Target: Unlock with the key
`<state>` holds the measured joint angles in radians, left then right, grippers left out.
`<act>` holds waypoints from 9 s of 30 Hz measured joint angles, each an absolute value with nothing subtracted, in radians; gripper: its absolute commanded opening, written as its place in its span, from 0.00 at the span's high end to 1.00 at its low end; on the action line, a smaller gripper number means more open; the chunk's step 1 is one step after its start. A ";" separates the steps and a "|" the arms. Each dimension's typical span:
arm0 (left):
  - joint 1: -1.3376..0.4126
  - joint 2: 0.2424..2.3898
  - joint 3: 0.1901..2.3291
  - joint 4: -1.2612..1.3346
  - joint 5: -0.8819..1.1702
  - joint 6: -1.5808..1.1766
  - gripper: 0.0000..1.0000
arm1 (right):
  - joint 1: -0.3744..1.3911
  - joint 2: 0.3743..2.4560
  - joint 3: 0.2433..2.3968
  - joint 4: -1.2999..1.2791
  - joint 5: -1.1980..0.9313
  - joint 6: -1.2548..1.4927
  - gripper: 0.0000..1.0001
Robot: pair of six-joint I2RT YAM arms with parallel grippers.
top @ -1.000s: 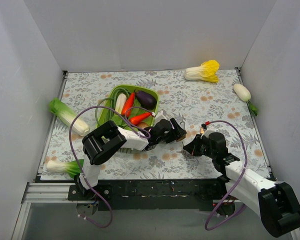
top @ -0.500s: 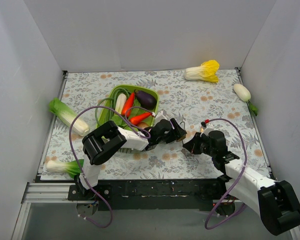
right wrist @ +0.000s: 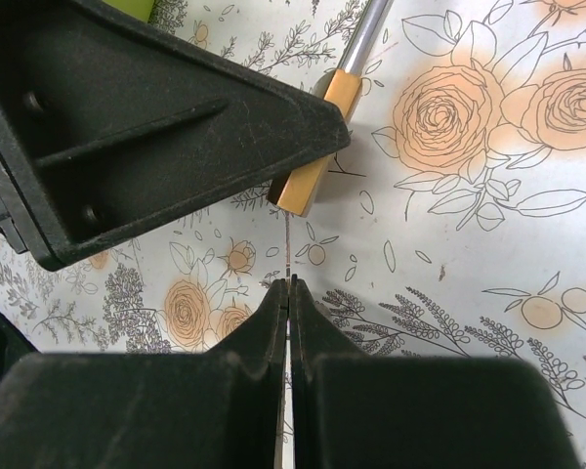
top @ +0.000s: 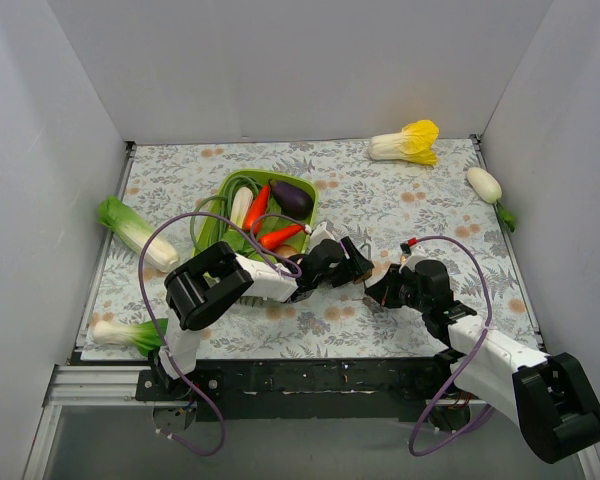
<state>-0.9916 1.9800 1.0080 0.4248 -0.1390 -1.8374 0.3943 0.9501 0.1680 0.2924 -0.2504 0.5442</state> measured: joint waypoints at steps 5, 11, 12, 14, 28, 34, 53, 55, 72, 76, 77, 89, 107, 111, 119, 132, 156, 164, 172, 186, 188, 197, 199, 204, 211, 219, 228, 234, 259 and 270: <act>-0.992 1.980 1.008 0.425 -0.139 -1.838 1.00 | 0.395 0.950 0.168 0.292 -0.242 0.546 0.99; -0.992 1.980 1.008 0.425 -0.139 -1.838 1.00 | 0.395 0.951 0.168 0.295 -0.237 0.552 0.99; -0.992 1.980 1.008 0.425 -0.139 -1.838 1.00 | 0.395 0.951 0.168 0.296 -0.237 0.554 0.99; -0.992 1.980 1.008 0.425 -0.141 -1.839 1.00 | 0.395 0.952 0.168 0.300 -0.235 0.561 0.99; -0.990 1.980 1.007 0.427 -0.158 -1.843 1.00 | 0.401 0.988 0.168 0.350 -0.215 0.577 0.99; -0.990 1.980 1.005 0.429 -0.176 -1.847 1.00 | 0.402 1.033 0.168 0.400 -0.220 0.575 0.99; -0.990 1.980 0.976 0.476 -0.203 -1.868 1.00 | 0.402 1.097 0.169 0.475 -0.236 0.567 0.99; -0.990 1.980 0.971 0.484 -0.204 -1.874 1.00 | 0.403 1.106 0.172 0.479 -0.238 0.567 0.99; -0.990 1.969 0.939 0.512 -0.234 -1.893 1.00 | 0.408 1.145 0.201 0.477 -0.253 0.564 0.99; -0.990 1.969 0.937 0.516 -0.237 -1.893 1.00 | 0.408 1.156 0.206 0.480 -0.259 0.563 0.99; -0.990 1.969 0.937 0.516 -0.239 -1.893 1.00 | 0.408 1.158 0.207 0.481 -0.262 0.561 0.99; -0.992 1.954 0.906 0.535 -0.257 -1.893 1.00 | 0.408 1.187 0.216 0.497 -0.286 0.550 0.99; -1.010 1.941 0.878 0.557 -0.312 -1.861 1.00 | 0.413 1.189 0.239 0.464 -0.292 0.538 0.99; -1.011 1.938 0.874 0.558 -0.317 -1.871 1.00 | 0.413 1.210 0.239 0.483 -0.308 0.533 0.99; -1.011 1.916 0.851 0.542 -0.331 -1.911 1.00 | 0.414 1.258 0.239 0.541 -0.353 0.528 0.99; -1.032 1.914 0.869 0.501 -0.381 -1.879 1.00 | 0.414 1.255 0.241 0.532 -0.359 0.528 0.99; -1.069 1.917 0.916 0.402 -0.484 -1.939 1.00 | 0.421 1.164 0.253 0.422 -0.276 0.505 0.99; -1.081 1.889 0.906 0.364 -0.467 -1.981 1.00 | 0.421 1.069 0.212 0.403 -0.285 0.505 0.99; -1.129 1.875 0.969 0.216 -0.417 -1.994 1.00 | 0.404 0.795 0.213 0.268 -0.174 0.498 0.99; -1.127 1.891 1.063 0.049 -0.461 -1.976 0.98 | 0.400 0.471 0.186 -0.041 -0.080 0.495 0.99; -1.126 1.892 1.069 0.031 -0.473 -1.963 0.93 | 0.400 0.470 0.190 -0.067 -0.074 0.493 0.99; -1.122 1.956 1.189 -0.092 -0.515 -1.871 0.63 | 0.400 0.470 0.224 -0.104 -0.049 0.490 0.99; -1.121 1.961 1.201 -0.102 -0.512 -1.858 0.54 | 0.400 0.470 0.226 -0.109 -0.046 0.490 0.99; -1.121 1.962 1.211 -0.120 -0.504 -1.824 0.27 | 0.400 0.457 0.245 -0.133 -0.031 0.490 0.99; -1.129 1.945 1.229 -0.067 -0.501 -1.677 0.02 | 0.399 0.440 0.343 -0.186 -0.023 0.485 0.99; -1.136 1.678 1.080 0.102 -0.494 -1.532 0.03 | 0.399 0.456 0.514 -0.189 -0.034 0.483 0.99; -1.086 1.216 0.655 0.455 -0.232 -1.390 0.09 | 0.399 0.579 0.546 -0.057 -0.234 0.561 0.99; -0.894 1.166 0.519 0.663 0.170 -1.449 0.24 | 0.399 0.637 0.550 0.065 -0.408 0.637 0.99; -0.908 1.380 0.681 0.734 0.474 -1.456 0.74 | 0.399 0.683 0.580 0.139 -0.591 0.708 0.99; -0.918 1.380 0.679 0.733 0.447 -1.462 1.00 | 0.397 0.683 0.578 0.138 -0.584 0.709 0.99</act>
<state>-0.9184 1.3800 0.6788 0.7334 0.4469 -1.4616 0.3965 0.6834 0.5777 0.1383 -0.5838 0.7086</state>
